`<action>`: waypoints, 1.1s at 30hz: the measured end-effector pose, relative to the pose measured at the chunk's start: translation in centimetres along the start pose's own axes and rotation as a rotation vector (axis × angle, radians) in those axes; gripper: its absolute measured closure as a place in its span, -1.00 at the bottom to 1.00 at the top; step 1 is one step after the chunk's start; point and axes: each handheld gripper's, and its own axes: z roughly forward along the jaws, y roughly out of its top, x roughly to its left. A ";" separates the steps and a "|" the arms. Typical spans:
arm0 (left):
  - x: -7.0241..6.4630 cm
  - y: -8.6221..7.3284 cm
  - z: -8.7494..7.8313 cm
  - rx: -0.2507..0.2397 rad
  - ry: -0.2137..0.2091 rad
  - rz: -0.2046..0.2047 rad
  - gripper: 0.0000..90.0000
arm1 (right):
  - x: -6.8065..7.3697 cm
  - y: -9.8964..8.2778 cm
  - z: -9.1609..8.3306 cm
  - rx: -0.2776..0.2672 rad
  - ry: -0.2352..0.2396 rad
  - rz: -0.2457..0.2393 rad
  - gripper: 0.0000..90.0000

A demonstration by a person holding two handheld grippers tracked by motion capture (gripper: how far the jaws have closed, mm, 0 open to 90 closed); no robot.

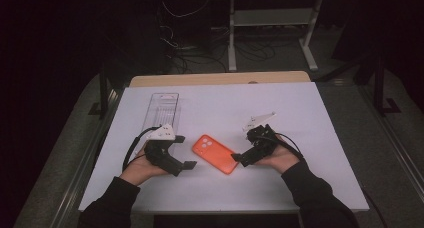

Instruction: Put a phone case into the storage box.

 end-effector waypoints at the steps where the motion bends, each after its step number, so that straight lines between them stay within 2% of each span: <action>1: 0.0 0.0 0.0 0.001 0.000 0.001 -1.00 | 0.0 0.0 0.0 0.000 0.000 0.000 -1.00; 4: 0.0 0.0 0.0 0.002 -0.002 0.005 -1.00 | 0.2 0.5 0.7 0.008 0.010 -0.007 -1.00; 7: 0.0 0.0 -0.1 -0.007 -0.003 -0.004 -1.00 | 0.4 0.9 1.3 0.022 0.017 0.008 -1.00; 20: 0.1 0.1 0.0 -0.008 -0.012 -0.007 -1.00 | 1.4 1.7 4.1 0.093 -0.002 0.010 -1.00; 33: 0.1 0.1 0.0 -0.006 -0.014 -0.006 -1.00 | 3.1 1.9 6.8 0.187 -0.013 -0.027 -1.00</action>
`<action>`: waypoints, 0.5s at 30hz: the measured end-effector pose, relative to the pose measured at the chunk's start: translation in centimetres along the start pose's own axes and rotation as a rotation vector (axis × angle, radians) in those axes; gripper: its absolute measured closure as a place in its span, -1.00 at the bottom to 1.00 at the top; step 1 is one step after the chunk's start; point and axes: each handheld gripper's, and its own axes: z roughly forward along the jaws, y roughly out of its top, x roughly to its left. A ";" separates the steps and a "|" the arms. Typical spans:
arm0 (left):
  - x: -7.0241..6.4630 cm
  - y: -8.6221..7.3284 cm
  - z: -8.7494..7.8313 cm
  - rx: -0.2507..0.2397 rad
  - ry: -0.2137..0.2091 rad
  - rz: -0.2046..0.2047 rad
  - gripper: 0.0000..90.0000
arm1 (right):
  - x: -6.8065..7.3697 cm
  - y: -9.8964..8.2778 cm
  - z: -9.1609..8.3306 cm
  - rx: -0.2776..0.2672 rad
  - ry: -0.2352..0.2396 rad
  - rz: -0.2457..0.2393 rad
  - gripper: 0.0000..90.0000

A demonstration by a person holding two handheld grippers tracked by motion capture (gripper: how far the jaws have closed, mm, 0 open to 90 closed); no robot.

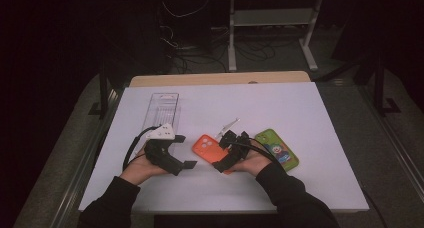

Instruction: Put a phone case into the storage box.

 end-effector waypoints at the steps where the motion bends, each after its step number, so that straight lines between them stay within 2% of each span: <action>1: 0.0 0.0 0.0 0.000 -0.001 -0.002 -1.00 | 0.1 0.0 0.1 0.005 -0.002 -0.001 -1.00; 2: 0.0 0.0 0.0 0.002 -0.001 0.000 -1.00 | 0.2 0.0 0.3 0.011 -0.017 -0.007 -1.00; 4: 0.0 0.0 0.0 0.003 -0.001 0.001 -1.00 | 0.3 0.1 0.5 0.017 -0.009 -0.006 -1.00; 9: 0.0 0.0 0.0 0.003 -0.002 -0.005 -1.00 | 0.4 0.0 1.0 0.027 -0.029 -0.025 -0.98; 15: 0.0 0.0 0.1 0.003 -0.004 0.000 -1.00 | 0.4 0.0 1.3 0.032 -0.022 -0.025 -0.89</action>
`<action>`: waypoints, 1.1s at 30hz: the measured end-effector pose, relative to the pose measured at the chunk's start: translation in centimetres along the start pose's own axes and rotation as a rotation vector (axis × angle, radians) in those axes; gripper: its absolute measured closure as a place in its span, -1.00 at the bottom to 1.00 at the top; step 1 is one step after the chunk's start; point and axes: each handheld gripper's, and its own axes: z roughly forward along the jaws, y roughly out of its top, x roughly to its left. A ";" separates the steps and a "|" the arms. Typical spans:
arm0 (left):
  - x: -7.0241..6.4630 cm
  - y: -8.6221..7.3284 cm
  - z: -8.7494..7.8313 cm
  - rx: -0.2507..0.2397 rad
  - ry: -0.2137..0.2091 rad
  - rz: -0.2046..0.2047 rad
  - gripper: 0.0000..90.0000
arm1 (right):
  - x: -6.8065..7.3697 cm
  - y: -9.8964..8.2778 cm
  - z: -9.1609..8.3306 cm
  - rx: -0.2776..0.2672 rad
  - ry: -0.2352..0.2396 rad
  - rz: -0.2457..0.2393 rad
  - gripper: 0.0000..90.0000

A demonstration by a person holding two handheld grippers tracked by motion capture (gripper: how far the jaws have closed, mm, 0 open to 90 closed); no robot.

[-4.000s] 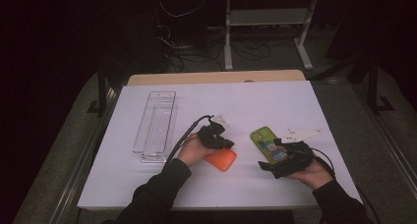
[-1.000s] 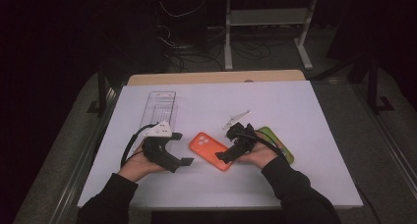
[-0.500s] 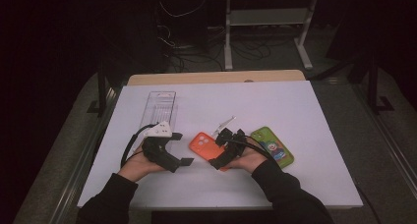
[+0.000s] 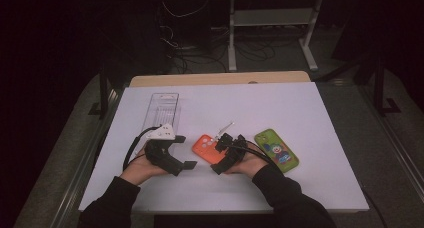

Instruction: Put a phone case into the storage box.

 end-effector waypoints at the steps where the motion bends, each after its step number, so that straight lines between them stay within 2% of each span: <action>1: 0.0 0.0 0.0 0.001 0.001 0.000 -1.00 | -0.1 0.0 0.1 -0.001 0.005 0.000 -0.84; 14: -0.1 0.0 0.0 -0.002 0.000 -0.002 -1.00 | 0.0 -0.2 0.1 0.005 -0.013 -0.018 -0.68; 22: -0.1 0.0 0.0 -0.002 0.000 -0.002 -1.00 | 0.0 -0.1 0.1 0.004 -0.018 -0.019 -0.66; 33: -0.1 0.0 0.0 -0.002 -0.002 -0.004 -1.00 | -0.5 -0.3 -0.4 0.000 0.008 -0.009 -0.65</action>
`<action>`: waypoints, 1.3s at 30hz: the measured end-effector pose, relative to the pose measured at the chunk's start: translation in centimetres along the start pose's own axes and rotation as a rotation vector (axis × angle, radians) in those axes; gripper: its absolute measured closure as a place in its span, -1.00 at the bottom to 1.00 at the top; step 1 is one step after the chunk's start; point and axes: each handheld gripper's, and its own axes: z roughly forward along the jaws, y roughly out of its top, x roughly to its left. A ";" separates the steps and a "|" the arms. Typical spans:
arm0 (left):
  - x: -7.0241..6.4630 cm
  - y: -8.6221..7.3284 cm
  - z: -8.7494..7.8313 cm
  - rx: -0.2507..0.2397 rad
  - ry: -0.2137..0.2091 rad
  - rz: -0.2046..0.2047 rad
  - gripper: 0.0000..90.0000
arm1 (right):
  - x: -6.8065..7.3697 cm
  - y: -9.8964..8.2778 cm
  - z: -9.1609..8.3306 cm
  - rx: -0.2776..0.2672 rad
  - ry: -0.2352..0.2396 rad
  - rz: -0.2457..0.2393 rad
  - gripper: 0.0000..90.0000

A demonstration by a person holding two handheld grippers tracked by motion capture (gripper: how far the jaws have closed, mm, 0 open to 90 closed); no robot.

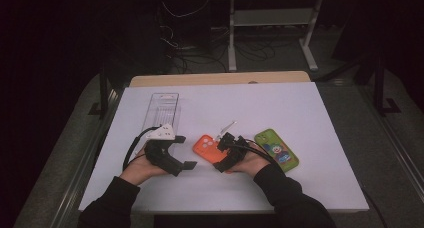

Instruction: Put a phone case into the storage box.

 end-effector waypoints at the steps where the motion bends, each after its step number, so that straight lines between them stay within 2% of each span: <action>1: 0.0 0.0 0.0 0.000 0.000 0.005 -1.00 | 0.0 0.0 -0.1 0.001 -0.001 0.001 -0.65; 6: 0.0 0.0 0.0 -0.002 -0.001 0.004 -1.00 | -0.3 -0.1 -0.5 -0.010 0.000 -0.015 -0.65; 9: 0.0 0.0 0.0 -0.001 -0.003 0.007 -1.00 | -0.4 -0.2 -0.8 -0.012 0.016 -0.013 -0.65; 14: 0.1 0.0 0.0 0.002 -0.005 0.009 -1.00 | -0.9 -0.4 -1.6 -0.010 0.027 -0.036 -0.65; 24: 0.3 0.1 0.2 0.011 -0.007 0.007 -1.00 | -3.0 -0.8 -4.4 -0.033 0.053 -0.076 -0.65; 27: 0.4 0.1 0.3 0.007 -0.006 0.005 -1.00 | -3.9 -1.1 -5.3 -0.049 0.048 -0.082 -0.65; 30: 0.6 0.1 0.3 0.008 -0.007 -0.002 -1.00 | -4.9 -1.7 -6.3 -0.064 0.065 -0.099 -0.65; 39: 1.0 0.3 0.2 0.008 -0.001 0.002 -1.00 | -6.2 -2.5 -7.3 -0.062 0.100 -0.153 -0.65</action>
